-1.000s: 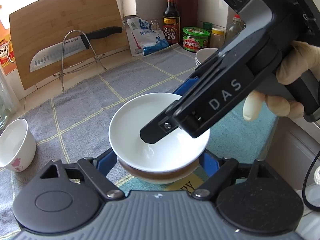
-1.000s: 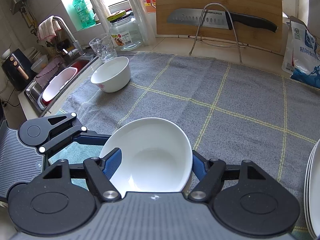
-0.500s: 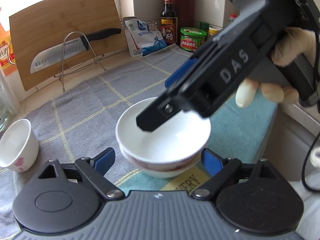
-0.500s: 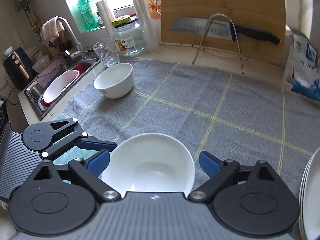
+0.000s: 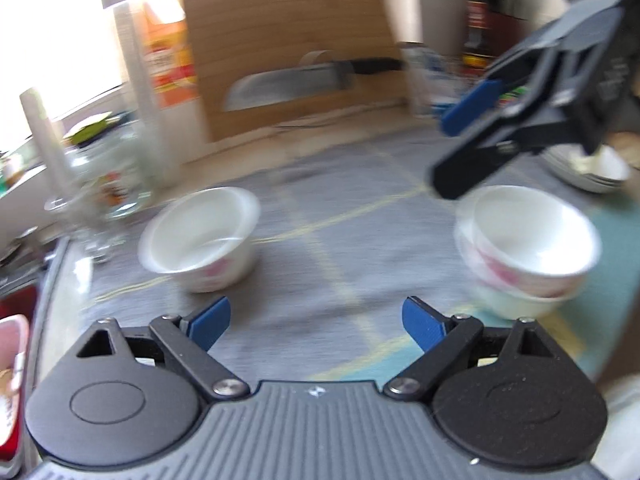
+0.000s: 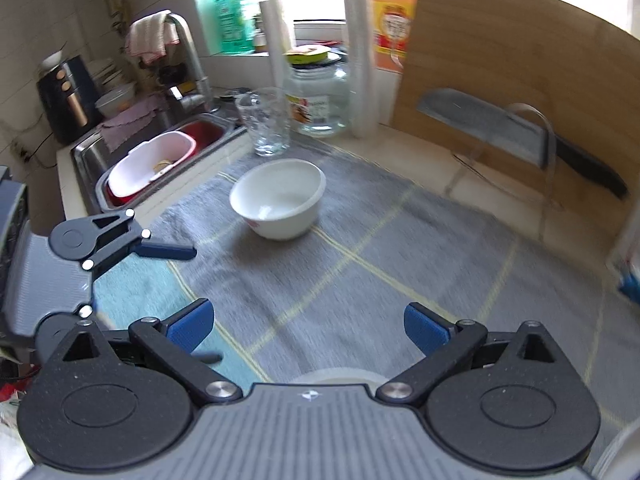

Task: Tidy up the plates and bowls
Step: 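Open the right gripper and pull it back from the nested bowls, then grasp the rim of the remaining white pink-flower bowl with the right gripper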

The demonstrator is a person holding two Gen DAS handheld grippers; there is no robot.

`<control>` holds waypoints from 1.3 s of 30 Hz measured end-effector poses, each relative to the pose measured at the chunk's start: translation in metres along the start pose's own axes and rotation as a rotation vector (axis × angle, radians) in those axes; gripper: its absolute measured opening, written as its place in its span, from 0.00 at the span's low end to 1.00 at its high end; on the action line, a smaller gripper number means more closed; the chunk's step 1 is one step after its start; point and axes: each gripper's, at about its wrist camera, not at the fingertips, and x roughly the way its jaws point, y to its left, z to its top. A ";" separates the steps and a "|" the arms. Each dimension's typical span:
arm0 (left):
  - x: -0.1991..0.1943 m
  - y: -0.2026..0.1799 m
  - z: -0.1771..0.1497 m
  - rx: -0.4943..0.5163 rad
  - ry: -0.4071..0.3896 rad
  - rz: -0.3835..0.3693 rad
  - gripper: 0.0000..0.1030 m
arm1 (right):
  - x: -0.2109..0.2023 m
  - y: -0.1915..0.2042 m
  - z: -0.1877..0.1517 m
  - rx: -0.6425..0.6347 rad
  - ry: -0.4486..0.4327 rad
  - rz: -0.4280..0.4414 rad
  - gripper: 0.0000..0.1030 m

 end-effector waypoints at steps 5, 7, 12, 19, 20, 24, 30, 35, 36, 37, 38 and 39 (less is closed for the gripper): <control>0.019 0.034 -0.005 -0.062 -0.012 0.087 0.90 | 0.031 0.014 0.033 -0.069 0.024 0.015 1.00; 0.025 0.044 -0.006 -0.081 -0.026 0.097 0.90 | 0.044 0.017 0.045 -0.085 0.033 0.022 1.00; 0.044 0.060 -0.005 -0.099 -0.029 0.106 0.90 | 0.074 0.016 0.069 -0.087 0.061 0.043 1.00; 0.061 0.069 -0.002 -0.121 -0.033 0.087 0.90 | 0.115 0.010 0.090 -0.099 0.113 0.063 0.99; 0.063 0.070 -0.001 -0.125 -0.033 0.083 0.90 | 0.121 0.009 0.092 -0.099 0.119 0.068 0.99; 0.068 0.074 0.002 -0.147 -0.044 0.067 0.90 | 0.140 0.002 0.102 -0.096 0.137 0.078 0.98; 0.075 0.081 0.003 -0.164 -0.036 0.044 0.88 | 0.167 -0.010 0.114 -0.076 0.156 0.096 0.95; 0.074 0.081 0.004 -0.172 -0.043 0.032 0.86 | 0.181 -0.016 0.118 -0.050 0.168 0.130 0.85; 0.074 0.082 0.004 -0.173 -0.046 0.031 0.84 | 0.182 -0.015 0.118 -0.049 0.167 0.134 0.82; 0.074 0.082 0.004 -0.173 -0.046 0.029 0.83 | 0.183 -0.015 0.118 -0.048 0.169 0.141 0.81; 0.074 0.082 0.004 -0.173 -0.045 0.028 0.83 | 0.184 -0.014 0.118 -0.049 0.171 0.147 0.81; 0.074 0.082 0.005 -0.172 -0.045 0.027 0.83 | 0.185 -0.014 0.118 -0.050 0.173 0.151 0.80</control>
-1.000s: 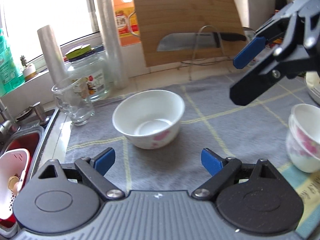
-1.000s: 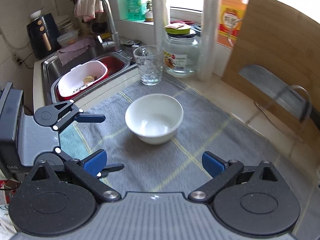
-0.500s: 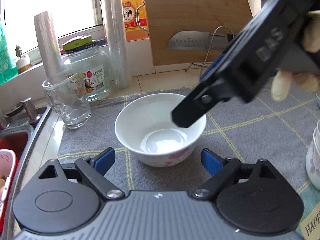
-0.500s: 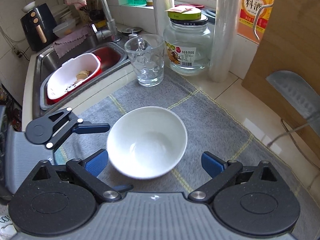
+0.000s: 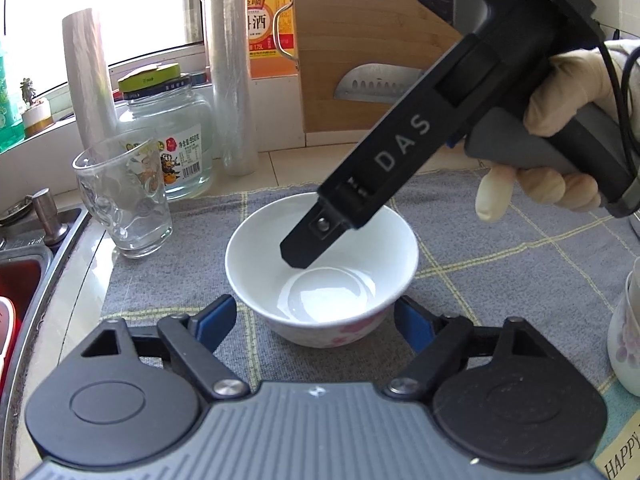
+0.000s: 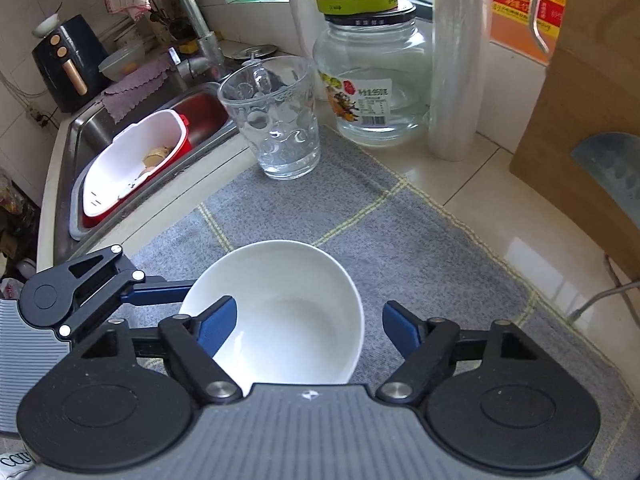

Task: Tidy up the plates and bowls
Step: 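Grasp the rim of the remaining white pink-flower bowl with the right gripper, then lift the bowl with the right gripper and carry it over the nested bowls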

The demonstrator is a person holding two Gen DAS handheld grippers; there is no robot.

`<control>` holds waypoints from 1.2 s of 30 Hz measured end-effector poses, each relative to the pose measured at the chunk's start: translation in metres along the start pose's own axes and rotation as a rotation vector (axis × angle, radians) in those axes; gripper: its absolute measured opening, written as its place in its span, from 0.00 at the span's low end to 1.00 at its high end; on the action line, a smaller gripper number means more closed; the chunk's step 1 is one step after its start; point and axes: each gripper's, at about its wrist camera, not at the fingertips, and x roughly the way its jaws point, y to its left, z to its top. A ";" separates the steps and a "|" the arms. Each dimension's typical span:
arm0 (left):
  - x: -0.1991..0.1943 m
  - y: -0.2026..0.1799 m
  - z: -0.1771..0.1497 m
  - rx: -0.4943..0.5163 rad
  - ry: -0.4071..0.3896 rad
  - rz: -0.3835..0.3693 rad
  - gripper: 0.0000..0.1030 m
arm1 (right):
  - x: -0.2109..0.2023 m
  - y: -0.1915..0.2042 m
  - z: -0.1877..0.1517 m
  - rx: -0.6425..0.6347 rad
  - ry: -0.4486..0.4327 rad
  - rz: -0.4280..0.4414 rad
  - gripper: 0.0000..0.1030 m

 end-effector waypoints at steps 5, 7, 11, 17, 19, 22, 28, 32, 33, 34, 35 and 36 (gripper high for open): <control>0.001 -0.002 0.001 0.007 -0.001 -0.004 0.80 | 0.003 0.002 0.001 0.000 0.005 0.019 0.70; 0.001 -0.001 0.001 0.006 0.000 -0.004 0.80 | 0.003 0.002 0.000 -0.001 0.004 0.016 0.70; 0.001 -0.001 0.001 0.008 0.002 -0.004 0.80 | 0.002 0.003 0.000 0.003 0.002 0.016 0.70; -0.001 -0.002 0.002 0.014 0.006 -0.017 0.80 | -0.002 0.003 -0.003 0.008 0.000 0.012 0.71; -0.003 -0.003 0.003 0.015 0.009 -0.022 0.80 | -0.005 0.003 -0.005 0.017 -0.004 0.018 0.71; -0.008 -0.008 0.003 0.023 0.010 -0.025 0.80 | -0.012 0.004 -0.009 0.025 -0.009 0.022 0.71; -0.021 -0.018 0.005 0.039 0.008 -0.044 0.80 | -0.031 0.010 -0.020 0.034 -0.025 0.023 0.71; -0.032 -0.026 0.006 0.051 -0.003 -0.056 0.80 | -0.045 0.015 -0.028 0.040 -0.040 0.017 0.71; -0.035 -0.028 0.007 0.053 -0.006 -0.060 0.80 | -0.049 0.016 -0.030 0.042 -0.044 0.019 0.71; -0.039 -0.031 0.007 0.060 -0.008 -0.062 0.80 | -0.053 0.017 -0.033 0.045 -0.046 0.020 0.71; -0.042 -0.033 0.008 0.068 -0.011 -0.062 0.80 | -0.056 0.018 -0.035 0.048 -0.051 0.021 0.71; -0.046 -0.036 0.008 0.074 -0.014 -0.063 0.80 | -0.060 0.019 -0.038 0.050 -0.055 0.020 0.71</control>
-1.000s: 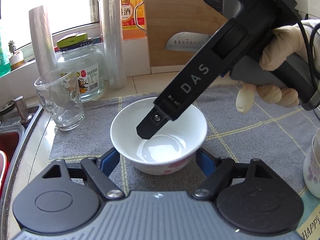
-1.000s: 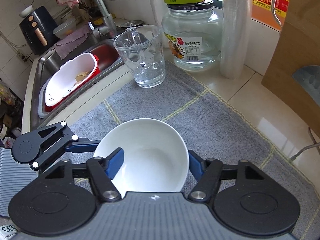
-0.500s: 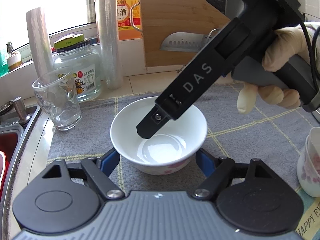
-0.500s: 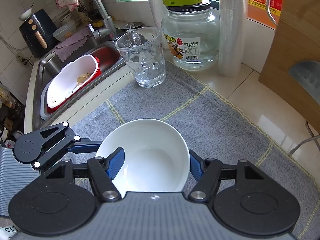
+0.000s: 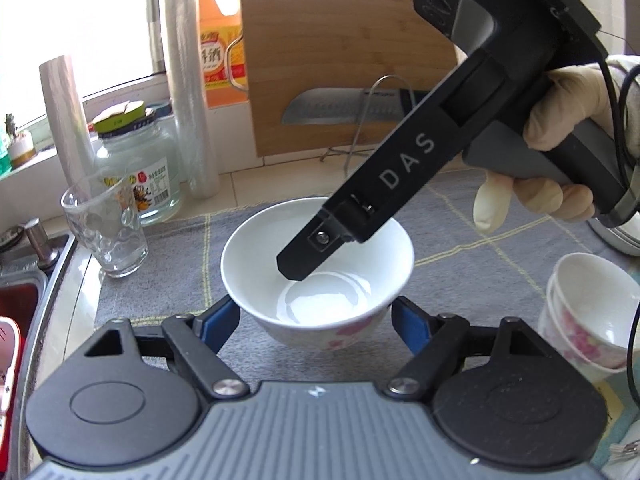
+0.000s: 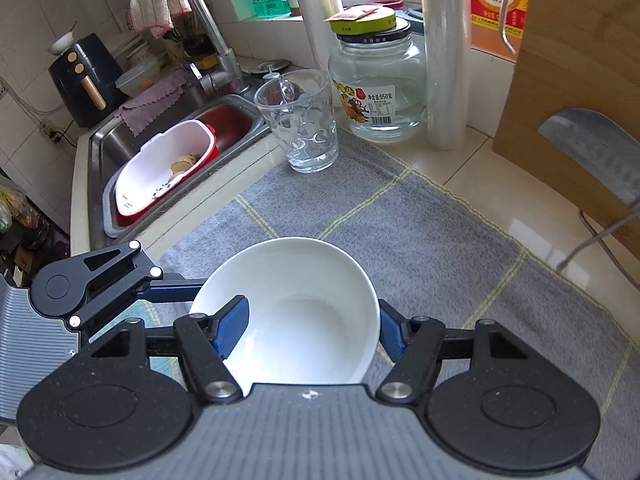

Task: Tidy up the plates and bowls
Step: 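Lift the bowl with the right gripper and carry it over the nested bowls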

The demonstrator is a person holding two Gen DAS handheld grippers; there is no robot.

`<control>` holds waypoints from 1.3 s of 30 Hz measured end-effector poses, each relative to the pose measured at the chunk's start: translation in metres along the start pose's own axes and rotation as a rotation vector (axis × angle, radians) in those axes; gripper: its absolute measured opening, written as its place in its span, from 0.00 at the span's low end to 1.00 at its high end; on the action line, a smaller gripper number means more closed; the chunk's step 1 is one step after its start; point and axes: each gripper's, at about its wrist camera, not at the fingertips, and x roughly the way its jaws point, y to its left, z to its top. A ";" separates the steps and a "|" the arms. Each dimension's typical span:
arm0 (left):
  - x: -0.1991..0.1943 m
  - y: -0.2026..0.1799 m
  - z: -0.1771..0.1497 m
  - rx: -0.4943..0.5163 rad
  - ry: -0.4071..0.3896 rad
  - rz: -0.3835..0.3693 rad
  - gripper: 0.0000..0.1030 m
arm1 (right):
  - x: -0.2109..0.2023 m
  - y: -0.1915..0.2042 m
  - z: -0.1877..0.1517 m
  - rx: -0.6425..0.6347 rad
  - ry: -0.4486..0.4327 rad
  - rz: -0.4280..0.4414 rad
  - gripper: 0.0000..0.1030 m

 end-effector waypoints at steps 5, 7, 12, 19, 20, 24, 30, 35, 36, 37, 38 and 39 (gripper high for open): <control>-0.015 -0.013 0.003 0.020 -0.005 -0.011 0.80 | -0.018 0.005 -0.012 0.001 -0.014 -0.011 0.71; -0.020 -0.019 0.004 0.032 -0.007 -0.014 0.80 | -0.025 0.007 -0.017 0.007 -0.024 -0.014 0.71; -0.031 -0.033 0.008 0.062 -0.017 -0.042 0.80 | -0.044 0.009 -0.031 0.019 -0.036 -0.032 0.71; -0.040 -0.059 0.010 0.109 -0.035 -0.084 0.80 | -0.074 0.010 -0.055 0.051 -0.067 -0.072 0.71; -0.041 -0.063 0.011 0.114 -0.039 -0.092 0.80 | -0.079 0.011 -0.059 0.053 -0.071 -0.082 0.71; -0.043 -0.079 0.014 0.141 -0.055 -0.126 0.80 | -0.097 0.011 -0.075 0.076 -0.092 -0.119 0.71; -0.044 -0.105 0.018 0.188 -0.071 -0.192 0.80 | -0.126 0.008 -0.103 0.129 -0.130 -0.174 0.71; -0.044 -0.123 0.017 0.219 -0.069 -0.250 0.80 | -0.143 0.006 -0.125 0.171 -0.140 -0.213 0.71; -0.044 -0.127 0.016 0.224 -0.068 -0.260 0.80 | -0.146 0.006 -0.130 0.180 -0.139 -0.220 0.71; -0.044 -0.130 0.016 0.228 -0.067 -0.269 0.80 | -0.147 0.005 -0.133 0.189 -0.138 -0.227 0.71; -0.044 -0.133 0.015 0.231 -0.063 -0.278 0.80 | -0.149 0.004 -0.137 0.196 -0.137 -0.233 0.71; -0.043 -0.135 0.015 0.235 -0.058 -0.287 0.80 | -0.150 0.004 -0.141 0.204 -0.136 -0.237 0.71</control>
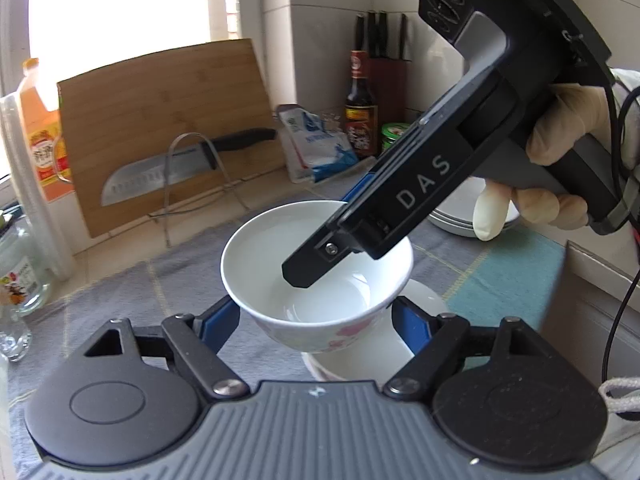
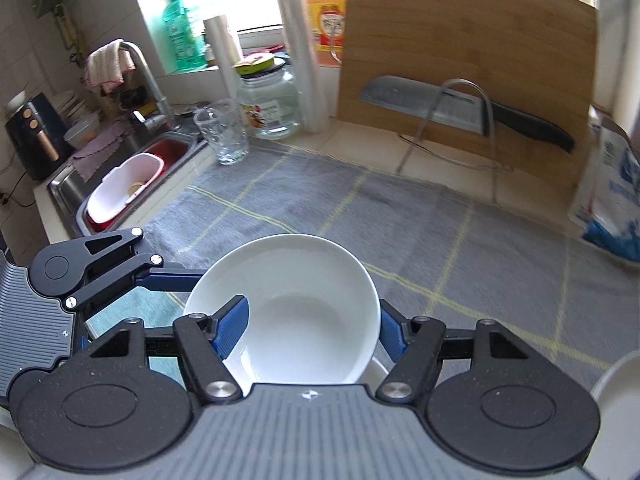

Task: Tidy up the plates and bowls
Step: 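Lift the bowl with the right gripper and carry it over the nested bowls, then lower the bowl into the nested bowls and open the right gripper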

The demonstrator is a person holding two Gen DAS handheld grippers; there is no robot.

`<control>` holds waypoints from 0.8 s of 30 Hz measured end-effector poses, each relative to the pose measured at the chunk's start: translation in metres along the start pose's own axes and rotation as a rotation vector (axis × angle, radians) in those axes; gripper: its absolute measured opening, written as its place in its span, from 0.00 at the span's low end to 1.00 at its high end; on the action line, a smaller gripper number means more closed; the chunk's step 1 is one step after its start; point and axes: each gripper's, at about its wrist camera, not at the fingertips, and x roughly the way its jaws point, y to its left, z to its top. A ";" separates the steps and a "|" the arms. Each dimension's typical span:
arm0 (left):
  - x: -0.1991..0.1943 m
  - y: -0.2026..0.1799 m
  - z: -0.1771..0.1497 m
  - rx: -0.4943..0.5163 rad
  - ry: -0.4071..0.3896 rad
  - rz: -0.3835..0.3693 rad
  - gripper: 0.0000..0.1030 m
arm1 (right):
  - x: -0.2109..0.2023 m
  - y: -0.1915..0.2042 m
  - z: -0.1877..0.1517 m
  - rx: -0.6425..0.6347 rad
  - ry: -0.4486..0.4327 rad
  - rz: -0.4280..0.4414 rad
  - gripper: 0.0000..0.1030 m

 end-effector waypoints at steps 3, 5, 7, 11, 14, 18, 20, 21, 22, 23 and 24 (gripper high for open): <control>0.004 -0.006 0.000 0.006 0.013 -0.023 0.80 | -0.003 -0.004 -0.009 0.023 0.003 -0.009 0.71; 0.007 -0.010 -0.002 0.005 0.025 -0.036 0.80 | -0.004 -0.007 -0.015 0.037 0.008 -0.011 0.71; 0.010 -0.013 -0.003 0.010 0.041 -0.044 0.80 | -0.003 -0.008 -0.020 0.046 0.016 -0.013 0.71; 0.013 -0.016 -0.007 0.015 0.065 -0.058 0.80 | 0.003 -0.011 -0.028 0.061 0.033 -0.012 0.72; 0.014 -0.017 -0.011 0.005 0.085 -0.066 0.80 | 0.006 -0.012 -0.033 0.067 0.045 -0.009 0.72; 0.015 -0.017 -0.012 -0.003 0.096 -0.078 0.80 | 0.007 -0.014 -0.037 0.072 0.057 -0.006 0.72; 0.016 -0.017 -0.013 -0.007 0.098 -0.085 0.80 | 0.007 -0.015 -0.038 0.077 0.060 -0.007 0.72; 0.016 -0.017 -0.013 -0.009 0.098 -0.087 0.80 | 0.007 -0.016 -0.038 0.079 0.059 -0.009 0.72; 0.017 -0.017 -0.012 -0.010 0.098 -0.089 0.80 | 0.007 -0.016 -0.039 0.081 0.060 -0.010 0.72; 0.017 -0.017 -0.012 -0.010 0.098 -0.091 0.80 | 0.007 -0.016 -0.039 0.082 0.060 -0.012 0.72; 0.018 -0.017 -0.012 -0.010 0.097 -0.093 0.80 | 0.007 -0.016 -0.039 0.082 0.059 -0.014 0.72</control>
